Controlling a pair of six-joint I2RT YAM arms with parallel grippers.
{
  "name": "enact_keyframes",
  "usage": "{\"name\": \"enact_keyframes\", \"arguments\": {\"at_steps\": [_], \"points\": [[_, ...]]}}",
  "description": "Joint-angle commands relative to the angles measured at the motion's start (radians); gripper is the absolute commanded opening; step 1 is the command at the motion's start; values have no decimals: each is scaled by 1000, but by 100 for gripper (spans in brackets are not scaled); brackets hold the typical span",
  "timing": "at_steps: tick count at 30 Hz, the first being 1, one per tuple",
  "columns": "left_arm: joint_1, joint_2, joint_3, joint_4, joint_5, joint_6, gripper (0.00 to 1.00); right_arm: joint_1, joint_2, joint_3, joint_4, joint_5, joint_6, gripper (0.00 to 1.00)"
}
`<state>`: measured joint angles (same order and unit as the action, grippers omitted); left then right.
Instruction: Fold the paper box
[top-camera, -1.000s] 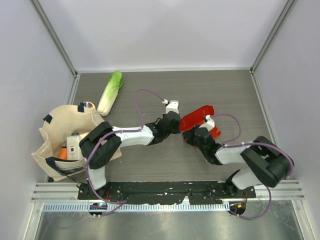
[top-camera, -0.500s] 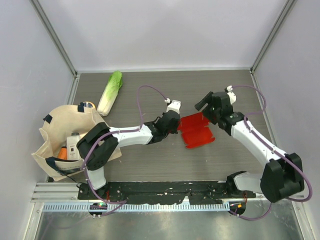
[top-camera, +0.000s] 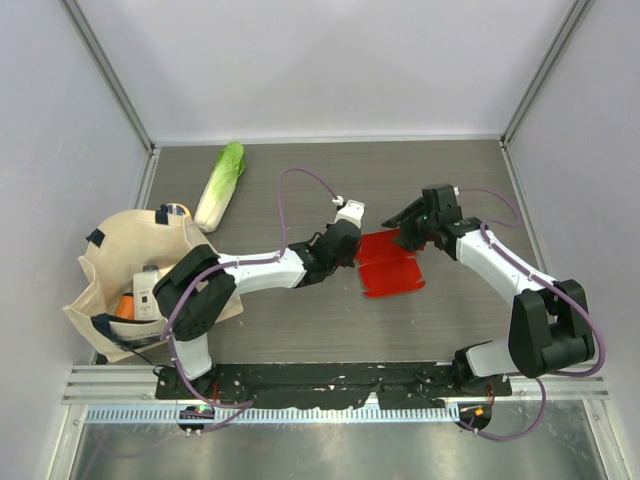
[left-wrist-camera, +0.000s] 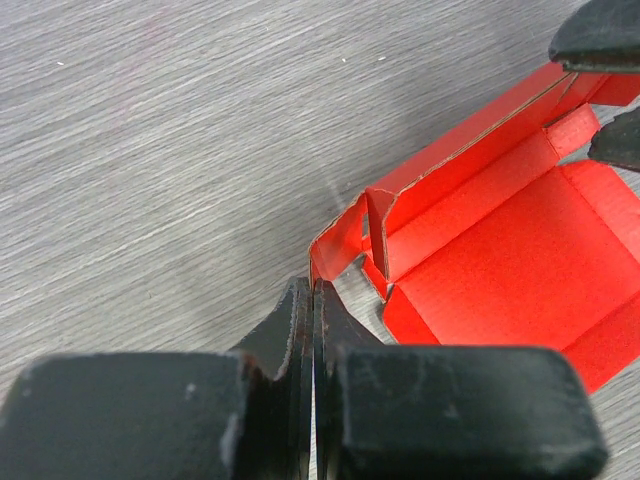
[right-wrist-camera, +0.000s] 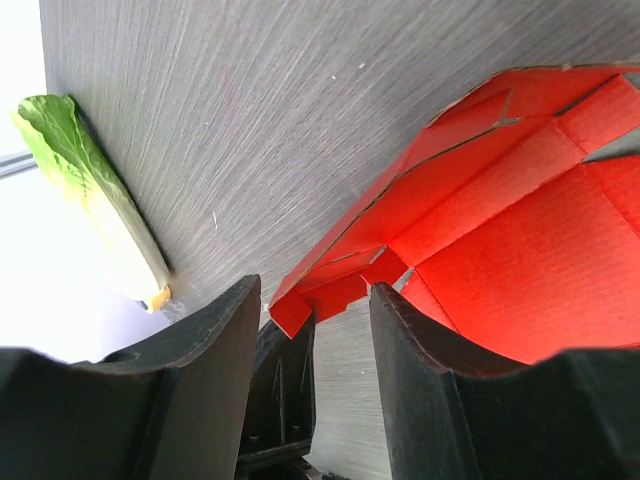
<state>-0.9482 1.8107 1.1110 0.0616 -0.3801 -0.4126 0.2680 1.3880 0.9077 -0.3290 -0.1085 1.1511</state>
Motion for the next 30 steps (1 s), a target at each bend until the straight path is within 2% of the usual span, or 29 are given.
{"name": "enact_keyframes", "arguments": {"at_steps": [1,11,20,22,26,30], "points": [[-3,-31,36,-13,-33,43,0,-32,14,-21,67,-68,87,52],[-11,-31,41,-11,-42,61,0,-46,71,-50,145,-103,162,41],[-14,-31,49,-6,-46,63,0,-47,71,-136,263,-129,234,1],[-11,-30,61,-17,-54,54,0,-47,68,-185,319,-146,266,1],[11,-19,116,-92,-63,-4,0,-49,55,-276,542,-157,364,1],[41,-22,138,-109,-4,-40,0,-49,65,-349,695,-166,476,1]]}}
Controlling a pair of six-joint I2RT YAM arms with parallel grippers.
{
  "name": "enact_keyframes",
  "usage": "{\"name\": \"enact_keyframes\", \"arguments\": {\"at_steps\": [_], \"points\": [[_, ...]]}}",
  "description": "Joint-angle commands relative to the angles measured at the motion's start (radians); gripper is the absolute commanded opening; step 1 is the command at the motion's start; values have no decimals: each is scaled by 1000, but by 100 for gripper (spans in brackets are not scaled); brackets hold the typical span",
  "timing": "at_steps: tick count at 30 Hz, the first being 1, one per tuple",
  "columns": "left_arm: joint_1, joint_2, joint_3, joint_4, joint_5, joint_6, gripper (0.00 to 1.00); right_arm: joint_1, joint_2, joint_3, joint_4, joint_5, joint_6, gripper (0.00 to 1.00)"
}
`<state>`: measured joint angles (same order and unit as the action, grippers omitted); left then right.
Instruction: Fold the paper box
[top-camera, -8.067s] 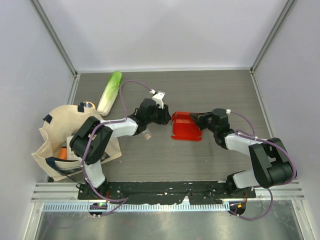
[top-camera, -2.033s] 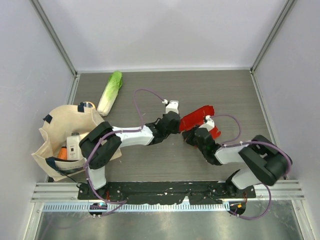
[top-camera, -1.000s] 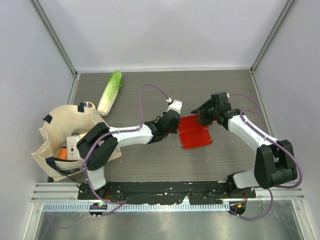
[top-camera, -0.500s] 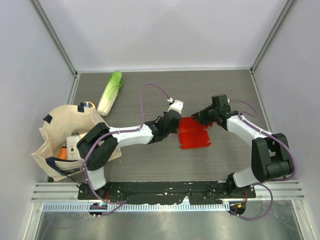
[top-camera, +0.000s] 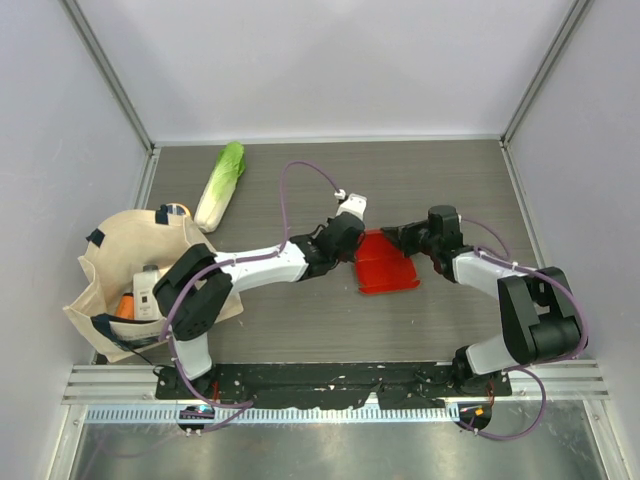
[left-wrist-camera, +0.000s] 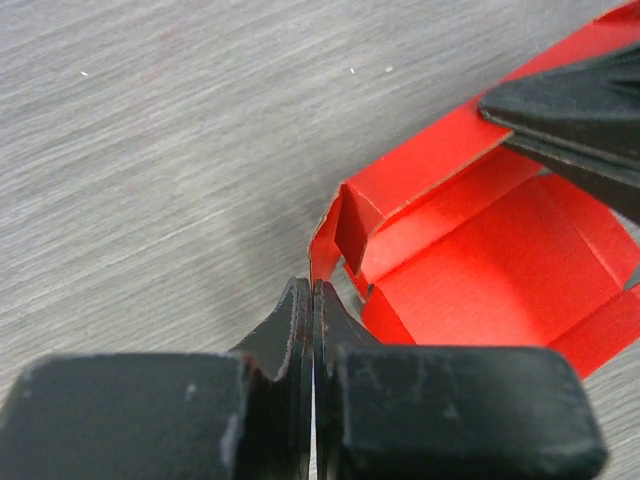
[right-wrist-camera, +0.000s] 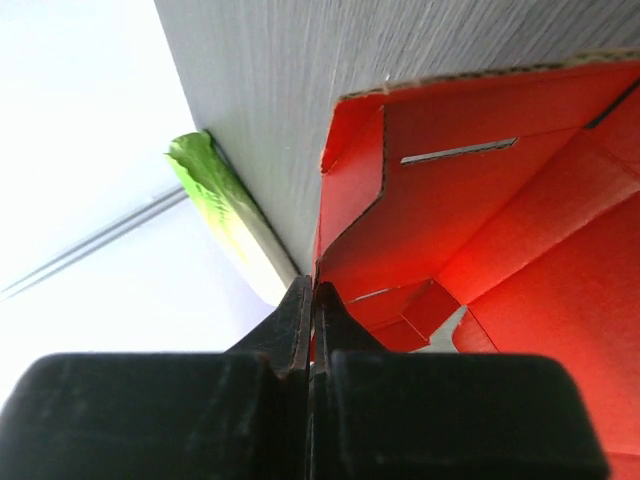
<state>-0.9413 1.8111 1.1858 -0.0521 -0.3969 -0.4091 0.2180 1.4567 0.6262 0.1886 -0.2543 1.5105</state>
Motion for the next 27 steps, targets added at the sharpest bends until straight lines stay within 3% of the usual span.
{"name": "enact_keyframes", "arguments": {"at_steps": [1,5,13,21,27], "points": [[44,-24,64,-2,30,-56,0,1,-4,-80,208,-17,132,1],[90,-19,67,-2,113,-109,0,3,-10,-161,412,23,206,1],[91,7,52,46,162,-166,0,34,-7,-275,624,130,208,1],[91,-1,-87,298,320,-169,0,73,77,-388,916,240,177,1],[78,17,-137,399,375,-159,0,123,208,-483,1190,319,186,1]]}}
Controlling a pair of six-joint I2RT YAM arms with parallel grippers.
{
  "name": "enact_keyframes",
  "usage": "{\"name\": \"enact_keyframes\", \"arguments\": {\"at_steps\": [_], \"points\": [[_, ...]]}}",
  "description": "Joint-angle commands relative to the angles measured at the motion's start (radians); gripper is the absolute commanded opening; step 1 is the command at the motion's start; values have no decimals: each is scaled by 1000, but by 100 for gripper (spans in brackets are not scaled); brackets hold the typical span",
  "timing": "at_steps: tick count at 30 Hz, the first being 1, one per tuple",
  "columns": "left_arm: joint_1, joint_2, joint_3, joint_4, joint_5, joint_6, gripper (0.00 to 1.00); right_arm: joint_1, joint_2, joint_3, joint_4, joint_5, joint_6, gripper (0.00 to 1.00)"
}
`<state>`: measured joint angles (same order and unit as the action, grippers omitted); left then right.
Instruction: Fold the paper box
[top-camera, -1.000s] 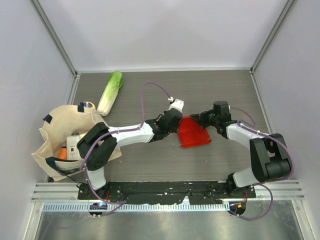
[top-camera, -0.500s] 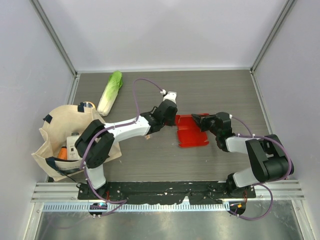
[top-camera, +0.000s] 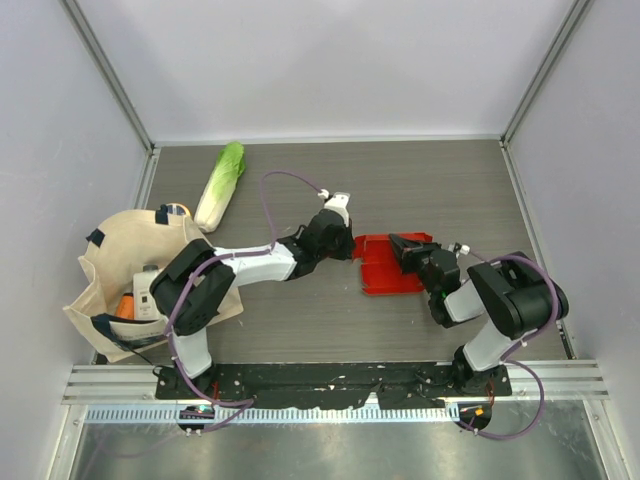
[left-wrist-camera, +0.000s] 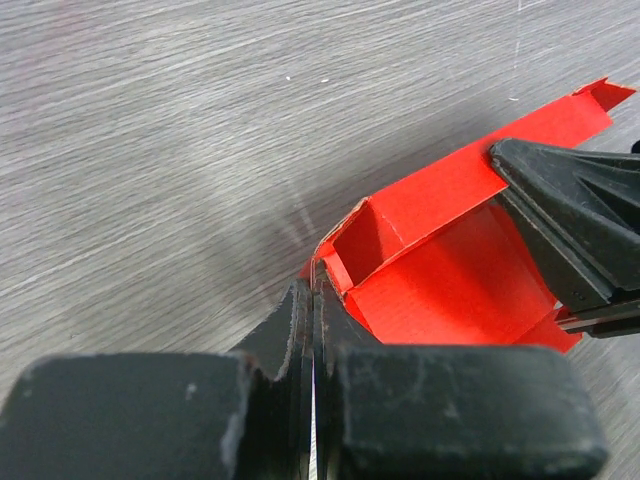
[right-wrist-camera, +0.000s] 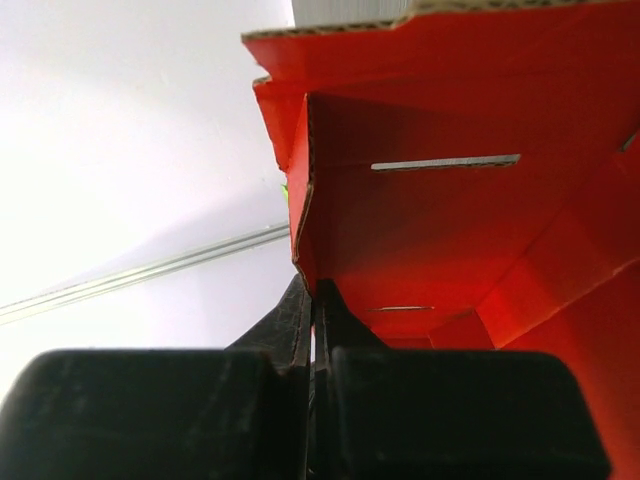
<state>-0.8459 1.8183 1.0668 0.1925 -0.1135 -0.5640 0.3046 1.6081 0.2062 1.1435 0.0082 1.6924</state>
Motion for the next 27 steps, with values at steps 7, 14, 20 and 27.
{"name": "enact_keyframes", "arguments": {"at_steps": [7,14,20,27], "points": [[-32,-10,4,96,40,15,0,48,82,-48,317,24,-69,1],[30,-45,36,-4,32,3,0,73,72,74,334,4,-192,1],[122,-53,65,-54,77,-19,0,117,173,191,395,22,-234,1],[154,-30,87,-48,109,-42,0,142,305,199,524,75,-203,1]]}}
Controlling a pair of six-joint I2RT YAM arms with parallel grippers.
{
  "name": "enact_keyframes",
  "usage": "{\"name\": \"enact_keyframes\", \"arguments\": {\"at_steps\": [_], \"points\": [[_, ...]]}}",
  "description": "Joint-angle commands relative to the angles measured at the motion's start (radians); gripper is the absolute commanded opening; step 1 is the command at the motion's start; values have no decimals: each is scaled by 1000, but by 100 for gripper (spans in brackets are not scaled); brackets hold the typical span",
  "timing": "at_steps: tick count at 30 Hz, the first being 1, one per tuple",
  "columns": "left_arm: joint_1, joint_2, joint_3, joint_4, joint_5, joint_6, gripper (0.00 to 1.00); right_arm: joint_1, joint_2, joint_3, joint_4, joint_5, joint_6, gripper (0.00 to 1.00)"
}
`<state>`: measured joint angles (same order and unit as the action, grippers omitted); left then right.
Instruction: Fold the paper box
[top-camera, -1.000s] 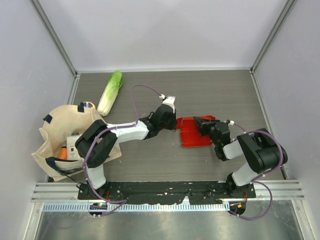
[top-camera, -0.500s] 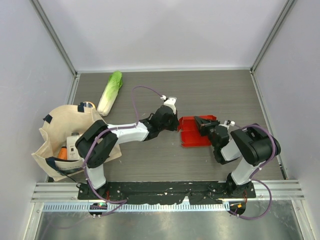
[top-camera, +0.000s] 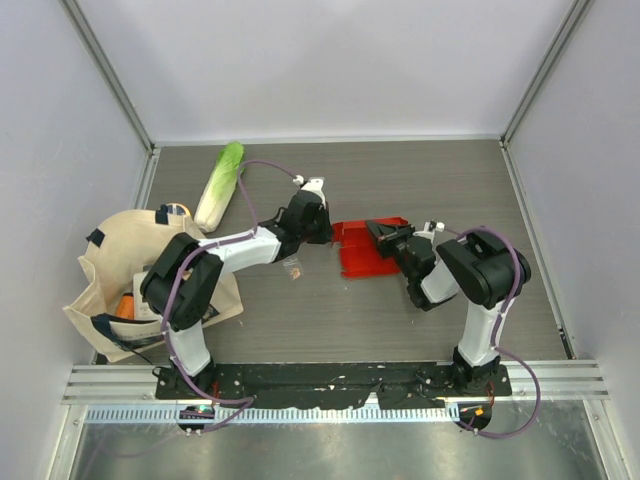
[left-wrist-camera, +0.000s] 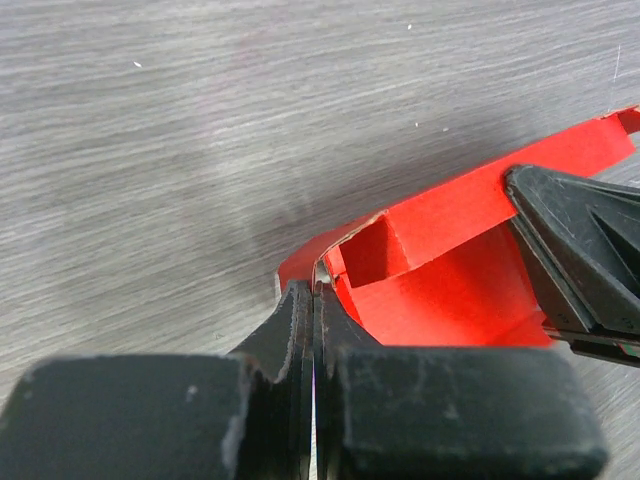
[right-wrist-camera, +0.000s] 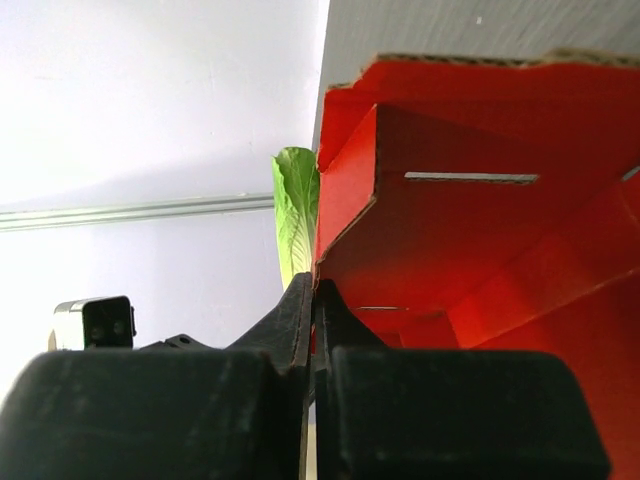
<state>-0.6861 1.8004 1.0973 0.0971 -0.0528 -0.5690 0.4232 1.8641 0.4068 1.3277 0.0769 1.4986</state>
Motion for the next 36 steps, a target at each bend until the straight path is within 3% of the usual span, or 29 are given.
{"name": "enact_keyframes", "arguments": {"at_steps": [1,9,16,19,29,36], "points": [[-6,-7,52,53,77,-43,0,23,46,-5,340,7,-17,1],[-20,-15,-16,203,231,-35,4,23,-3,-68,340,3,-47,1],[-20,-27,-65,314,312,-20,25,22,-23,-77,341,7,-51,1],[-20,-36,-71,311,333,20,28,23,-34,-89,340,12,-52,1],[-7,-168,-212,254,196,124,40,20,-31,-91,341,4,-52,1],[2,-285,-353,288,87,205,30,8,-37,-97,340,-6,-46,1]]}}
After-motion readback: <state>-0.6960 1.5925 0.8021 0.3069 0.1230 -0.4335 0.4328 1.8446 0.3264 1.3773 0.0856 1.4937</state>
